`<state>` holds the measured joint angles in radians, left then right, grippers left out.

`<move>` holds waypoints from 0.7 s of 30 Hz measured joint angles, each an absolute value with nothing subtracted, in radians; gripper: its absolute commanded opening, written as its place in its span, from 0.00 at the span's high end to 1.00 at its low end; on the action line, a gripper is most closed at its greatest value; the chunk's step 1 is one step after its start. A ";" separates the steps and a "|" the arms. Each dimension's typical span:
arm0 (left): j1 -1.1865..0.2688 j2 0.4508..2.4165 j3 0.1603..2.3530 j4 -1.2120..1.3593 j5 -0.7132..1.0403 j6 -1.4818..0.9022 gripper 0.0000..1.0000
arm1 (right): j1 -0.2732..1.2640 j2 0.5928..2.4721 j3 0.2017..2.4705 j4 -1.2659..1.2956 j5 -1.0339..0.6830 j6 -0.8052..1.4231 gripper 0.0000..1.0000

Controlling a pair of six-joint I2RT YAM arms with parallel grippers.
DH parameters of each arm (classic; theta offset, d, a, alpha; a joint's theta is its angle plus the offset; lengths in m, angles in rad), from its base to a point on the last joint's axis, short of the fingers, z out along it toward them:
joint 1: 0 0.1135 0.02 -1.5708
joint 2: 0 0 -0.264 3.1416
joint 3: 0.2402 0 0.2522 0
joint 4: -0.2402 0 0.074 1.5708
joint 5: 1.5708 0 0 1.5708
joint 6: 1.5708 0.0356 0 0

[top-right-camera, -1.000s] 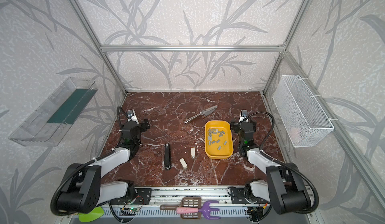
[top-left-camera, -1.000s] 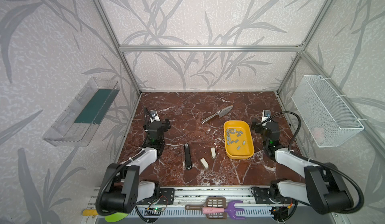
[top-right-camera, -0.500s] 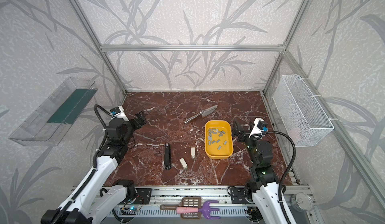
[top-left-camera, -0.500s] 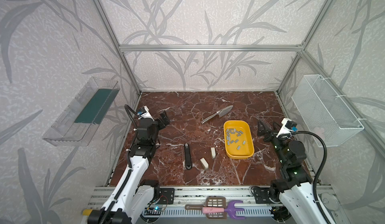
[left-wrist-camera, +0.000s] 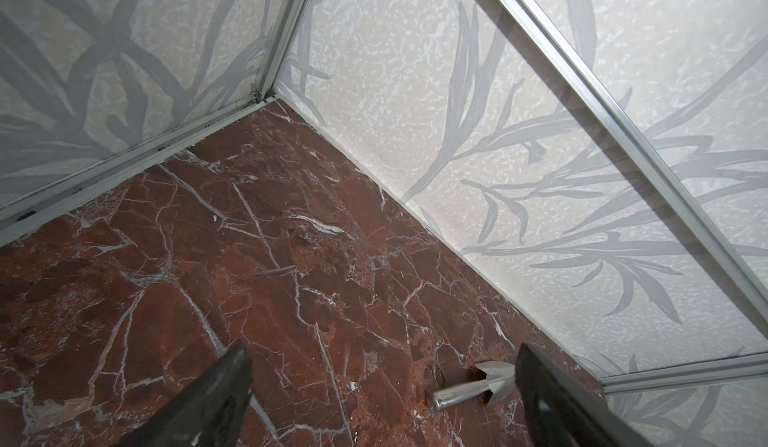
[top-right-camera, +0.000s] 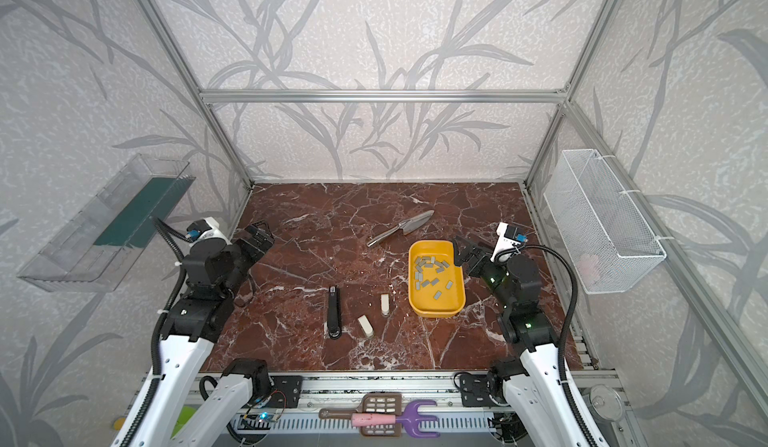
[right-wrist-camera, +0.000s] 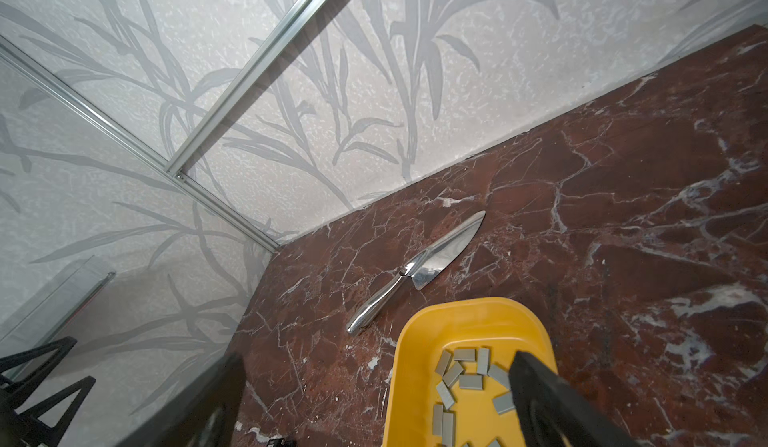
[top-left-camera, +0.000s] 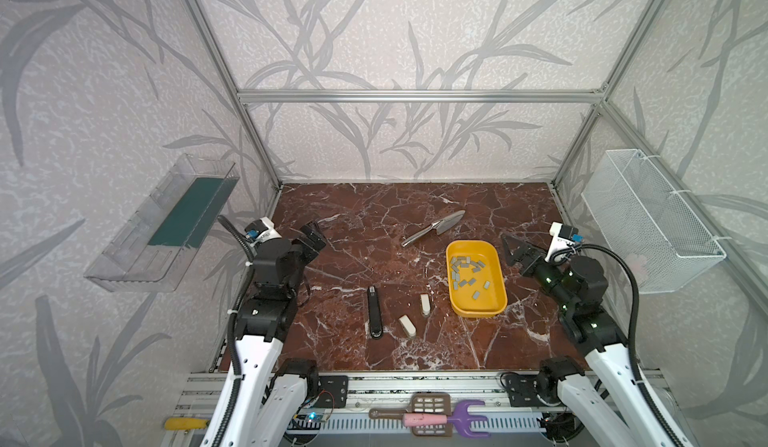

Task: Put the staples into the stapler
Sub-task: 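Raise both arms and swing the grippers toward the yellow tray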

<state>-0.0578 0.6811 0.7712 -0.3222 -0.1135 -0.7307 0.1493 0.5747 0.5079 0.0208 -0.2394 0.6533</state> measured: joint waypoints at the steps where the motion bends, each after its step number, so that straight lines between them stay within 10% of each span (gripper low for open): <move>1: -0.058 0.671 0.771 -0.331 -0.111 -0.720 0.01 | 0.149 0.555 0.500 0.016 -0.246 0.653 0.01; 21: -0.058 0.872 1.187 -0.401 0.300 -0.748 0.01 | 0.156 0.599 0.718 -0.184 -0.568 0.884 0.01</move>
<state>-0.0578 0.8722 1.1870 -0.4011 0.2996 -0.7479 0.1562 0.5995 0.7177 -0.1837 -0.5682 0.8841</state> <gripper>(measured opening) 0.992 0.990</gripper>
